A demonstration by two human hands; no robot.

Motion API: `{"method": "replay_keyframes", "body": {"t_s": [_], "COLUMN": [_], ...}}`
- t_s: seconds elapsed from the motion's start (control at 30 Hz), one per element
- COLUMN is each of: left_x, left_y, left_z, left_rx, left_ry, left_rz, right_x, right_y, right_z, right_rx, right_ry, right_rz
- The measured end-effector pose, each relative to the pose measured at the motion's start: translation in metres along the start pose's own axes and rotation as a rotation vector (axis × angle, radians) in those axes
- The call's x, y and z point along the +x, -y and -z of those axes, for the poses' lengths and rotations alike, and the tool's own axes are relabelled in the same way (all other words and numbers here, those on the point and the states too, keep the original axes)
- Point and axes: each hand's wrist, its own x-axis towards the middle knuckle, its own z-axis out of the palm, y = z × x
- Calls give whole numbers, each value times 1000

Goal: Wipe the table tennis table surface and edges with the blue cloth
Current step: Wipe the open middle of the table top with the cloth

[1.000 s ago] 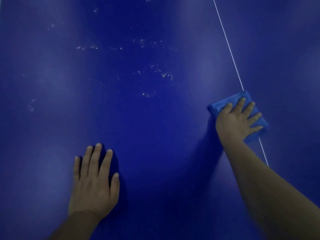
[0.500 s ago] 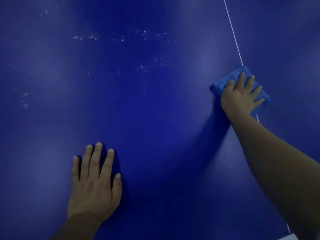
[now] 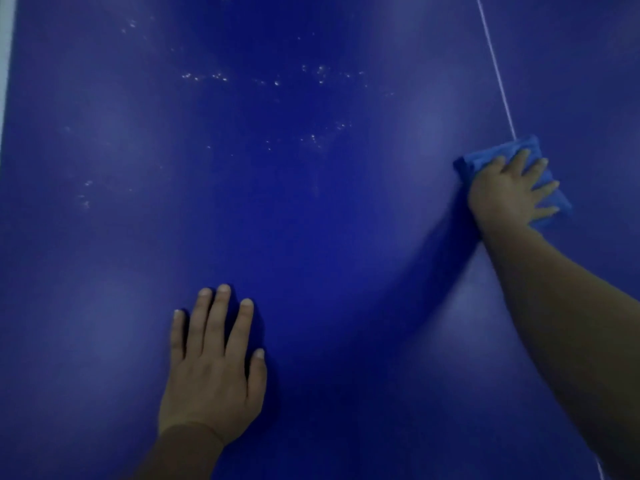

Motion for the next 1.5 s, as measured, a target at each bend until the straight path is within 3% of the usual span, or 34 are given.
{"method": "replay_keyframes", "body": {"t_s": [0.07,0.2,0.3,0.33,0.4,0.5,0.57,0.63,0.77,0.8,0.87,0.93,1.0,1.07,1.13,1.17,1.23,1.4,1.43,1.5], "left_x": [0,-2,0,0,-1,0,-1,-2,-1,-1,-1,-5,-7,-14,-24,-29,-35,-34,-34,-34], "left_y": [1,1,0,0,0,0,1,1,1,1,1,7,28,69,114,130,144,145,145,147], "left_z": [1,1,2,2,2,2,2,2,5,7,10,14,20,23,25,24,21,17,17,16], "left_rx": [-5,-10,-14,-19,-36,-52,-46,-56,-61,-75,-130,-250,-324,-264,-181,-151,-133,-131,-126,-115], "left_ry": [11,10,2,6,9,22,30,45,33,30,55,40,5,-58,-69,-44,-7,-46,-43,-31], "left_rz": [1,-3,-1,3,6,-2,-5,1,-1,6,9,-28,-59,43,237,301,329,293,292,301], "right_x": [-35,-145,-193,-179,-121,-47,-64,-117,-253,-261,-234,-182,-135,-127,-154,-178,-245,-415,-408,-361], "right_y": [47,140,136,122,85,46,58,92,150,153,144,121,90,75,91,106,147,223,228,220], "right_z": [-24,-93,-86,-74,-47,-20,-26,-45,-83,-83,-75,-65,-50,-42,-49,-56,-77,-120,-118,-111], "right_rx": [-16,-175,-199,-171,-158,-8,32,-4,-145,-182,-193,-150,-89,-43,1,19,-15,-117,-143,-161], "right_ry": [13,294,205,129,-32,31,23,-37,117,159,132,7,-9,46,38,21,-13,171,176,85], "right_rz": [83,682,1018,997,735,248,145,319,1185,1317,1285,972,609,378,286,297,490,1313,1362,1273]}}
